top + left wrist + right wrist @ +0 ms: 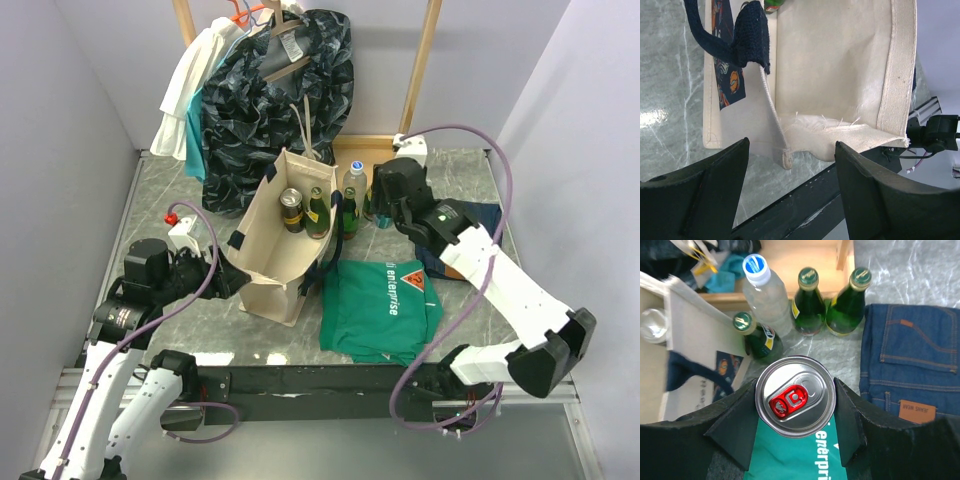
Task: Take the beverage out of the canvas bag
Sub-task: Place the drink at the center of the board.
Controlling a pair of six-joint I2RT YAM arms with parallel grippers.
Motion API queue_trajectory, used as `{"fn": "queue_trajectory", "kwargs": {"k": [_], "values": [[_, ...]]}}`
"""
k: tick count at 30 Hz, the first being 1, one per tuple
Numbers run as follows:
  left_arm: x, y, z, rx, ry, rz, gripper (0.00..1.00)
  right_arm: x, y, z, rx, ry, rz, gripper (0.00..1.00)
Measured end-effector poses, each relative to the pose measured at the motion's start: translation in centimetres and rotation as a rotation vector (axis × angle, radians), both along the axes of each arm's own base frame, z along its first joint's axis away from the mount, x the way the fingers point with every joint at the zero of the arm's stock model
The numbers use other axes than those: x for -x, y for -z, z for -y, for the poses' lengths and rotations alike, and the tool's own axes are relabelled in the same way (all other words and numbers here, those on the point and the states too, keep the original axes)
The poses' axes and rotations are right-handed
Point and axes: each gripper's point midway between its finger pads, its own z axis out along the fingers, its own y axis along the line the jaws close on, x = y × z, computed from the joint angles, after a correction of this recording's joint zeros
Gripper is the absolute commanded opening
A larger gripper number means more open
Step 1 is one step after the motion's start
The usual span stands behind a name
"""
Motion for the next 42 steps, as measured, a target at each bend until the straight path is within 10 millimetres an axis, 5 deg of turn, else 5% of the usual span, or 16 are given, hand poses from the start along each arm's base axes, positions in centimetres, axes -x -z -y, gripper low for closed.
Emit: {"fn": "queue_trajectory", "kwargs": {"k": [13,42], "values": [[0.0,0.0,-0.1,-0.002,-0.005,0.004,0.75,-4.5,7.0,-0.4,0.054,0.055,-0.072,0.00],[0.1,-0.3,-0.1,0.000,-0.006,0.018,0.75,-6.9,12.0,-0.5,-0.036,0.076,-0.110,0.00]]}}
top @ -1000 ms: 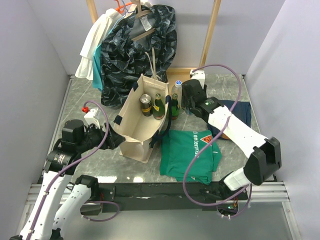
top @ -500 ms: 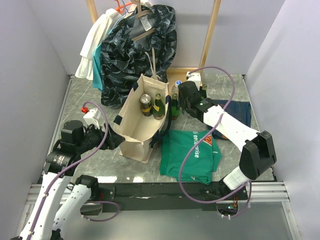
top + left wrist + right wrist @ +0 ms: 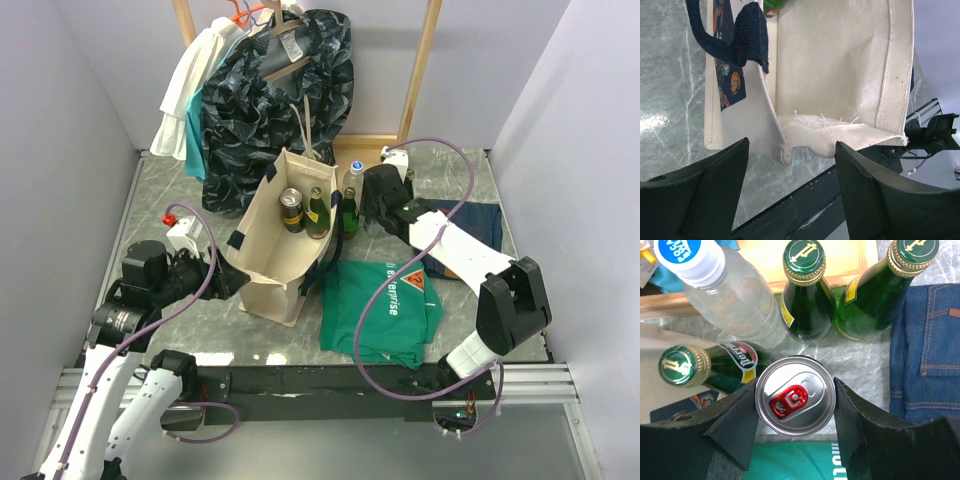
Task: Take the beverage out of the canvas bag
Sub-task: Place the drink at the center of the board.
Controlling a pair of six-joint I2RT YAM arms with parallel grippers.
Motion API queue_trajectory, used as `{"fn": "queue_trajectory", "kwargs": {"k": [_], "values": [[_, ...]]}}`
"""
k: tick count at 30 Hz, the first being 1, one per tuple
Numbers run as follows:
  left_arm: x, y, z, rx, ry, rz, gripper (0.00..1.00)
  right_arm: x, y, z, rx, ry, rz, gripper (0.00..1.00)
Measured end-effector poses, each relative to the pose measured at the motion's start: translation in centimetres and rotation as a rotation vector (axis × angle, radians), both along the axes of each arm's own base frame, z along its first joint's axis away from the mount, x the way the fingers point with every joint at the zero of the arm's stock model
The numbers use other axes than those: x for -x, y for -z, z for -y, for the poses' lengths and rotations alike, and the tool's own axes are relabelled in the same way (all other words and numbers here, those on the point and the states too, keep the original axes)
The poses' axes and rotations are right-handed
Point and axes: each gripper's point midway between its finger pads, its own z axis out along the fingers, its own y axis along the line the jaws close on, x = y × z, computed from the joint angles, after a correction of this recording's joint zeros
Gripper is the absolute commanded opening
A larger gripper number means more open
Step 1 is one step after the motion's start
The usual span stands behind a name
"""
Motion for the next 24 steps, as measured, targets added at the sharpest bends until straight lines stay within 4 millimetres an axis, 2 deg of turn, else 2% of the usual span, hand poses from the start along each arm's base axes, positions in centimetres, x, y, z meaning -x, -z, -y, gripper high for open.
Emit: {"fn": "queue_trajectory", "kwargs": {"k": [6,16,24], "values": [[0.0,0.0,0.0,0.000,0.000,0.000,0.75,-0.7,0.9,0.2,-0.001,0.007,-0.008,0.00],[0.0,-0.2,-0.2,-0.001,-0.009,0.011,0.75,-1.2,4.3,0.1,0.031,-0.010,-0.082,0.00],[-0.1,-0.1,-0.3,-0.004,-0.017,0.012,0.75,-1.6,4.2,0.1,0.023,-0.014,-0.075,0.00]]}}
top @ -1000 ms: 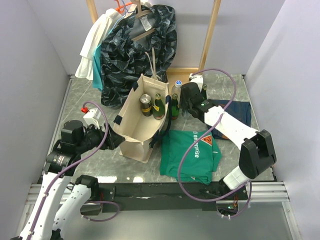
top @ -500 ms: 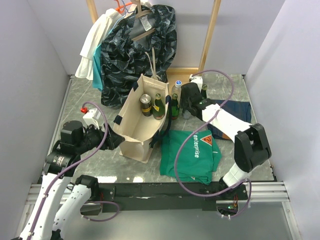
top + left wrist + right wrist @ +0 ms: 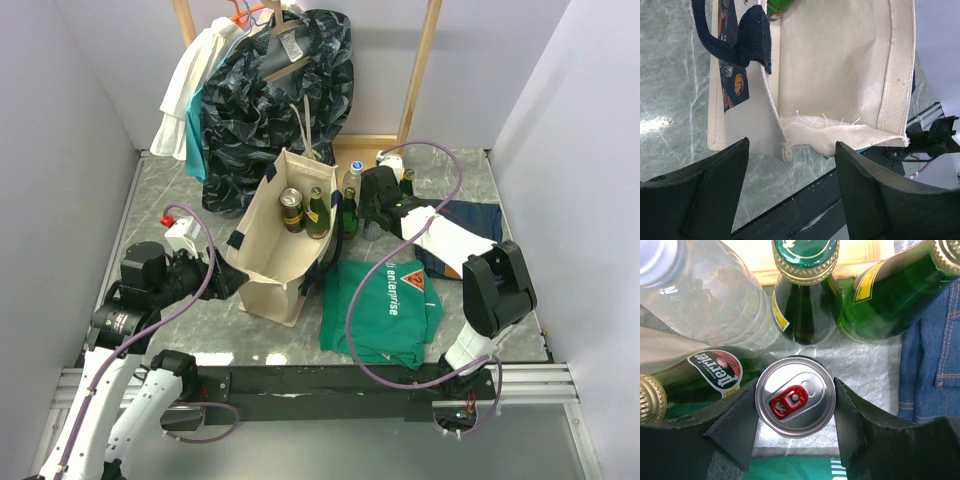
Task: Take the beverage out of the canvas bag
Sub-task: Place the drink at the center of the board.
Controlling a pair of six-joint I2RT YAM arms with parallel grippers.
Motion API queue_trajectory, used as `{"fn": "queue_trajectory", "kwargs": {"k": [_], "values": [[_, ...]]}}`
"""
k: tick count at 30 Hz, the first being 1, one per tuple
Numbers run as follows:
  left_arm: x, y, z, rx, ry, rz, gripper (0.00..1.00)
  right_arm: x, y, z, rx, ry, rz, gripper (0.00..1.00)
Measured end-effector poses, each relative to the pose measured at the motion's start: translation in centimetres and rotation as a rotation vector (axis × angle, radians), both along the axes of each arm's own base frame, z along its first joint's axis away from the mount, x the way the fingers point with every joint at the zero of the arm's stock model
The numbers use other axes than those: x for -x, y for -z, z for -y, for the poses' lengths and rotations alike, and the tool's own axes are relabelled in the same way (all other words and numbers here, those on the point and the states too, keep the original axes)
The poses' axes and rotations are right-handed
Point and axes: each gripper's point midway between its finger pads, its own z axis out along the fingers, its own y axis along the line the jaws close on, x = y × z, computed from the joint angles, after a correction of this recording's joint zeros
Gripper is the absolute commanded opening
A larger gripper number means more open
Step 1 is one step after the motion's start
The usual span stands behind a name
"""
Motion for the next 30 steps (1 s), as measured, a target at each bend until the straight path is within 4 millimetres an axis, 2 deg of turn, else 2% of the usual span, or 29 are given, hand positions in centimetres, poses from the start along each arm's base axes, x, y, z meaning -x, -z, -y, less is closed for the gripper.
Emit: {"fn": "queue_trajectory", "kwargs": {"k": [11,30], "values": [[-0.02,0.01,-0.02,-0.001,-0.002,0.000,0.75,-0.80,-0.16,-0.46,-0.023,-0.008,0.015,0.00],[-0.08,0.04,-0.07,0.000,-0.009,-0.004,0.75,-0.86,-0.11,-0.60,-0.029,-0.012,0.016,0.00]]}}
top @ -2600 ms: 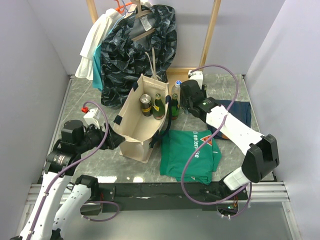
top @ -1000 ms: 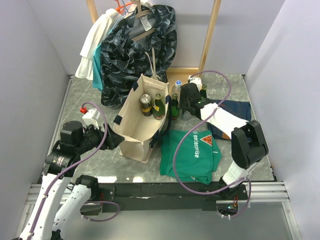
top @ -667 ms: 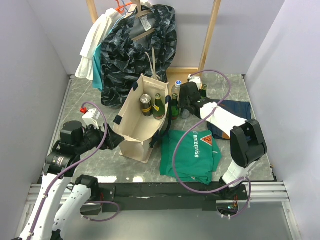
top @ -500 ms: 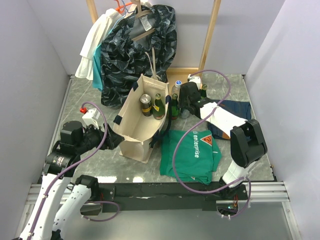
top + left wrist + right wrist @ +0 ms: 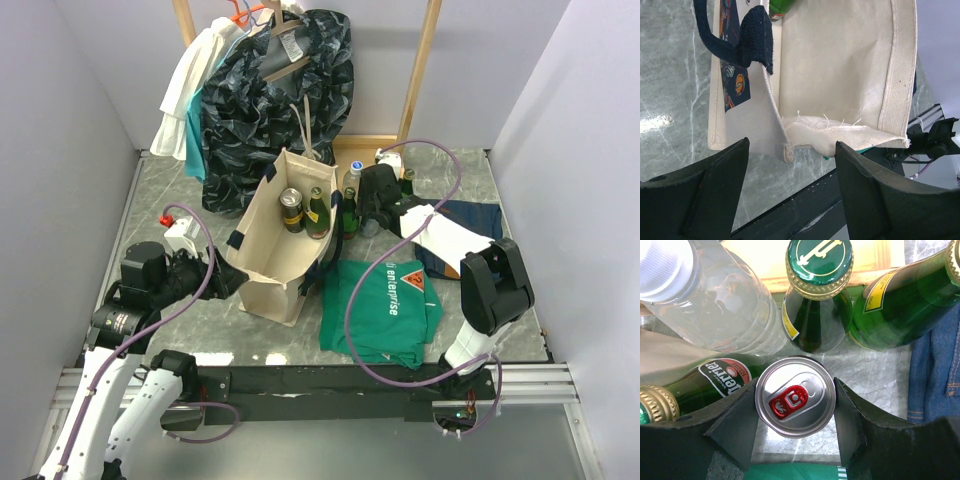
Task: Take the beverage out of the canvas bag
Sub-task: Place the drink at the center of the board.
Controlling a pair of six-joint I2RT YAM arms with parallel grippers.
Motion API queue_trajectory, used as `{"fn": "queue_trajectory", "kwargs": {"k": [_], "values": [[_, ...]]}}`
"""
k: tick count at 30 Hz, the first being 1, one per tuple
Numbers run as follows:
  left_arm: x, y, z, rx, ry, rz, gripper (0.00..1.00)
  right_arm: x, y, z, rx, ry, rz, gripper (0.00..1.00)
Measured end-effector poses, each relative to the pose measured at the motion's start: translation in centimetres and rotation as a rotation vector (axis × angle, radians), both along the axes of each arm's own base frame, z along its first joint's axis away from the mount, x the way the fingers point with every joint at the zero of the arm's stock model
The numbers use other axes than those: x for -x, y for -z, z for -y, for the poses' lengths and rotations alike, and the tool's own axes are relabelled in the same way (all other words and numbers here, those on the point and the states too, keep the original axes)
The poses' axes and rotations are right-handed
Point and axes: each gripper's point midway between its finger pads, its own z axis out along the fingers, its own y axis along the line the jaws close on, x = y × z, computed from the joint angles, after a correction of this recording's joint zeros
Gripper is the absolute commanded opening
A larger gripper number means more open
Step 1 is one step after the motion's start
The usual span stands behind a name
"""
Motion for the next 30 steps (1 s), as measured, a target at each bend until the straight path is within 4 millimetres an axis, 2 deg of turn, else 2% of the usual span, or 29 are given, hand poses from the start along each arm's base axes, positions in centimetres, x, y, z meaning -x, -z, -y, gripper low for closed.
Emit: {"fn": "queue_trajectory", "kwargs": {"k": [9,10,12,16,24,26,30], "values": [[0.00,-0.02,0.02,0.006,-0.004,-0.005,0.75,0.01,0.47,-0.03,-0.002,0.006,-0.010,0.01],[0.01,-0.02,0.02,0.006,-0.005,-0.005,0.75,0.01,0.47,-0.03,-0.002,0.006,-0.010,0.07],[0.00,-0.02,0.02,0.006,-0.004,-0.005,0.75,0.01,0.47,-0.04,-0.003,0.006,-0.010,0.11],[0.00,-0.02,0.02,0.006,-0.005,-0.005,0.76,0.01,0.47,-0.06,-0.007,0.009,-0.010,0.33],[0.03,-0.05,0.01,0.006,-0.005,-0.003,0.76,0.01,0.47,-0.08,-0.011,0.012,-0.010,0.39],[0.03,-0.05,0.01,0.006,-0.005,-0.003,0.76,0.01,0.47,-0.09,-0.011,0.012,-0.010,0.46],[0.03,-0.06,0.01,0.007,-0.005,-0.003,0.76,0.01,0.47,-0.08,-0.011,0.012,-0.010,0.48]]}}
